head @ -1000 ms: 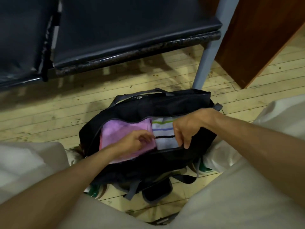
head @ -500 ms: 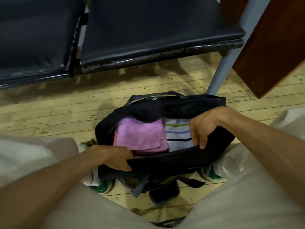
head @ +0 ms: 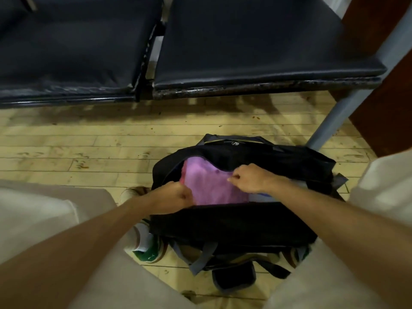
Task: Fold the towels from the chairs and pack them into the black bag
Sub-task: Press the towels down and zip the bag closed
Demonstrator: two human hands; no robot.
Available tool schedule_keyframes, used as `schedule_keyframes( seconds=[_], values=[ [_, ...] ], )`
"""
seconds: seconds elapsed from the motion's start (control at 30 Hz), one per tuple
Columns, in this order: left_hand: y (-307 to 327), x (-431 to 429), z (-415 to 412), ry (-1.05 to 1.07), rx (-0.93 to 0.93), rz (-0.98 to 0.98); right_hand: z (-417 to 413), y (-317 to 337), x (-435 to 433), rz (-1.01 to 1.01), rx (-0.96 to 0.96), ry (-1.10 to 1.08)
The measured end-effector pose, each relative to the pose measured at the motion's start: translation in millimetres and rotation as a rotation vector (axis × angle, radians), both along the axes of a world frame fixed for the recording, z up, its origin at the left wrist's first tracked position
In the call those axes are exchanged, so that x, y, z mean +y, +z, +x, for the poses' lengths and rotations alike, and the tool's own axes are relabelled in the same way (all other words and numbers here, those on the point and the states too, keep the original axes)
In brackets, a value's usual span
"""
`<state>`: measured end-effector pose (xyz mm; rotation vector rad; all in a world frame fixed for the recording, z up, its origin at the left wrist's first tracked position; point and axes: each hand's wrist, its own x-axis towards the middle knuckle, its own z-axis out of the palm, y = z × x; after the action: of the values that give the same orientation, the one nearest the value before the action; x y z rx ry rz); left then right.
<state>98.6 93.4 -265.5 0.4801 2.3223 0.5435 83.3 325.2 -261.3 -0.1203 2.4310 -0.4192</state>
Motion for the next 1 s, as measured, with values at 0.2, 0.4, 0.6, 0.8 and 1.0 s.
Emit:
schedule_keyframes(
  seconds=[0.2,0.4,0.6,0.8,1.0],
  values=[
    [-35,26,-17,0.584,0.161,0.118,2,-43,-13,0.051,-0.050,-0.388],
    [-71,18,-3,0.424,0.232,-0.052,18,-81,-37,-0.109,-0.106,-0.471],
    [-76,-14,-8,0.291,0.238,-0.137,28,-89,-70,-0.041,-0.068,-0.364],
    [-67,-14,2,0.271,0.362,-0.220,33,-83,-69,-0.040,-0.002,-0.316],
    [-50,-11,-4,-0.382,0.770,-0.189,47,-58,-44,0.247,0.220,0.103]
  ],
)
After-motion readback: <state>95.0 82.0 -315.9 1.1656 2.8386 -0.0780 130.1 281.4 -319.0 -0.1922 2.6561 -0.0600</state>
